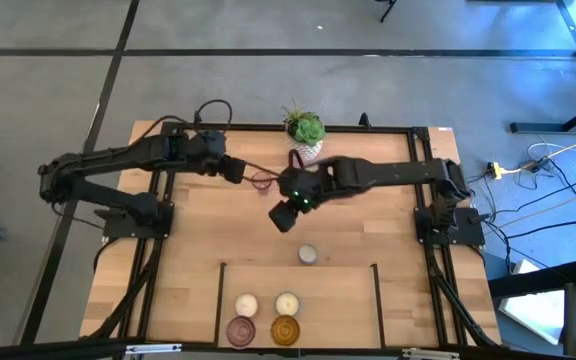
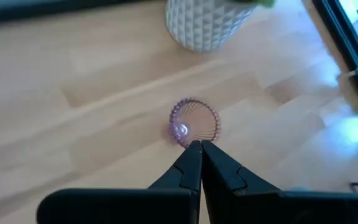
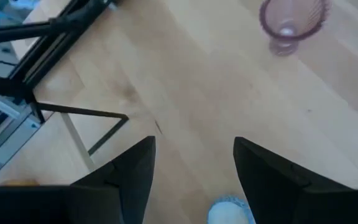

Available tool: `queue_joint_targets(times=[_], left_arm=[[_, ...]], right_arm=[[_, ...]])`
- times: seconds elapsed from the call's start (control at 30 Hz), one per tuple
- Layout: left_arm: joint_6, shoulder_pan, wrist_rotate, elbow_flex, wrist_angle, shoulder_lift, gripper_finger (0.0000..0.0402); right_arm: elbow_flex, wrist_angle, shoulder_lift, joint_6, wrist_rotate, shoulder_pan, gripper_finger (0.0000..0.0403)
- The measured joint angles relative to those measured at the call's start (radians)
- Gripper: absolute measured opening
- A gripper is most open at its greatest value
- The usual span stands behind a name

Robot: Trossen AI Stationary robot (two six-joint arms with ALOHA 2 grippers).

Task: Pick & Place candle stick holders
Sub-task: Put the pink candle holder on the shelf

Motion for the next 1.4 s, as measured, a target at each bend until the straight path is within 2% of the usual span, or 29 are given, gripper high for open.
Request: queue_joint_targets(times=[0.13,0.2,0.27,0.43,0.57,0.87,1.4], left_arm=[[-0.024,0.146,0.156,-0.189,0.151,-0.034,0.0002],[-0.03,0.214,0.229,-0.252,0.183,-0.037,0.0002],[-0.029,0.258,0.261,-0.286,0.209,-0.038,0.0002],[-0.1,0.289,0.244,-0.328,0.379,-0.026,0.0002],[-0.136,0.304,0.265,-0.328,0.466,0.045,0.0002],[-0.168,0.282,0.297,-0.328,0.55,0.196,0.0002],[-0.176,0.253,0.299,-0.328,0.658,0.326,0.0002]], right_arm=[[0.0,-0.014,-0.016,0.041,0.068,0.044,0.0219],[0.0,-0.007,-0.02,0.053,0.082,0.059,0.0219],[0.0,-0.01,-0.019,0.053,0.085,0.071,0.0219],[0.0,-0.011,-0.019,0.059,0.099,0.086,0.0219],[0.0,-0.026,-0.019,0.083,0.135,0.089,0.0219],[0.0,-0.057,-0.018,0.106,0.143,0.094,0.0219],[0.0,-0.071,-0.018,0.125,0.163,0.108,0.0219]])
